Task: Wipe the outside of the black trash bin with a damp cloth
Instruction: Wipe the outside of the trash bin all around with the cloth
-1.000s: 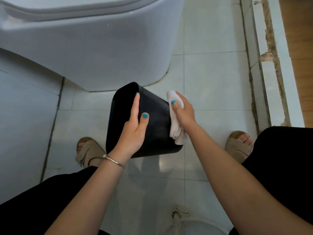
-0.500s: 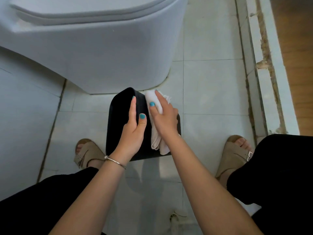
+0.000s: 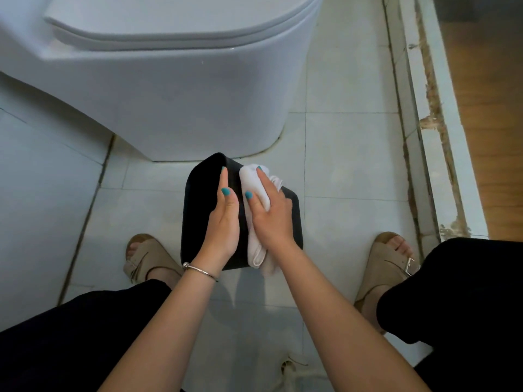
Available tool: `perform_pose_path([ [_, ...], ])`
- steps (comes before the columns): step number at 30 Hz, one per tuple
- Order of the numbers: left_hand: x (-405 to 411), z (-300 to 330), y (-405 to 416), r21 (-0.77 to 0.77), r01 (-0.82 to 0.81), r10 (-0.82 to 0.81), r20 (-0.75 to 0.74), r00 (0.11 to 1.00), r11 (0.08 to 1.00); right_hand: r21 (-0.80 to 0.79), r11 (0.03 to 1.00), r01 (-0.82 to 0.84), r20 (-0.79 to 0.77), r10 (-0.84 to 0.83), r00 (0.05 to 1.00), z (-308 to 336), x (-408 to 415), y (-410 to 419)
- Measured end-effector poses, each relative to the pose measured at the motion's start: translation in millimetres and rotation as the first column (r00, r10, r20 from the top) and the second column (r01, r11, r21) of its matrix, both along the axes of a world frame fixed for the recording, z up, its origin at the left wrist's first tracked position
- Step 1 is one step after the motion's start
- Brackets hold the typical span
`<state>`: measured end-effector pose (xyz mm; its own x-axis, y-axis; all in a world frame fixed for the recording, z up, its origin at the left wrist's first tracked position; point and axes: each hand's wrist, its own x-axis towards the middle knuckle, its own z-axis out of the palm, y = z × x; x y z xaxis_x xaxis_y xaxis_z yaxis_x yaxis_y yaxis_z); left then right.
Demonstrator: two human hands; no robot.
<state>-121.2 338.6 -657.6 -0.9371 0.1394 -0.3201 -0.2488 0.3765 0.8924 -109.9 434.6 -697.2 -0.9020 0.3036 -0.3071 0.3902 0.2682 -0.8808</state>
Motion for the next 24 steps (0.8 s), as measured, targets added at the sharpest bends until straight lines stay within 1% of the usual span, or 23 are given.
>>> perform_pose_path([
  [2,-1,-1,-9,0.005,-0.029,0.029,-0.007,1.000,1.000,0.056,0.998,-0.018,0.046,0.016,0.999,-14,5,4],
  [4,-2,-3,-15,0.009,-0.022,0.022,-0.003,1.000,1.000,0.083,0.997,0.009,0.080,-0.016,0.997,-28,5,11],
  [7,-2,-6,-18,0.007,0.000,0.000,-0.013,1.000,1.000,0.085,0.992,0.090,0.150,-0.102,0.983,-42,4,25],
  [11,-1,-6,-12,0.000,0.032,-0.032,-0.003,0.999,1.000,0.081,0.968,0.238,0.266,-0.251,0.931,-54,-2,44],
  [12,0,-5,-10,-0.007,0.035,-0.035,-0.002,0.999,0.999,0.068,0.962,0.263,0.290,-0.271,0.918,-56,-5,47],
  [14,1,-4,-7,-0.015,0.021,-0.021,-0.005,1.000,1.000,0.057,0.966,0.252,0.329,-0.256,0.909,-57,-10,49],
  [16,1,-6,-8,-0.017,-0.007,0.007,-0.006,1.000,1.000,0.068,0.970,0.233,0.331,-0.242,0.912,-57,-10,46],
  [19,-1,-6,-6,-0.025,-0.010,0.010,-0.008,1.000,1.000,0.070,0.972,0.225,0.292,-0.235,0.927,-50,-3,34],
  [24,-3,-7,0,0.030,-0.024,0.024,-0.006,1.000,0.999,-0.013,0.974,0.225,0.202,-0.218,0.955,-17,15,4],
])
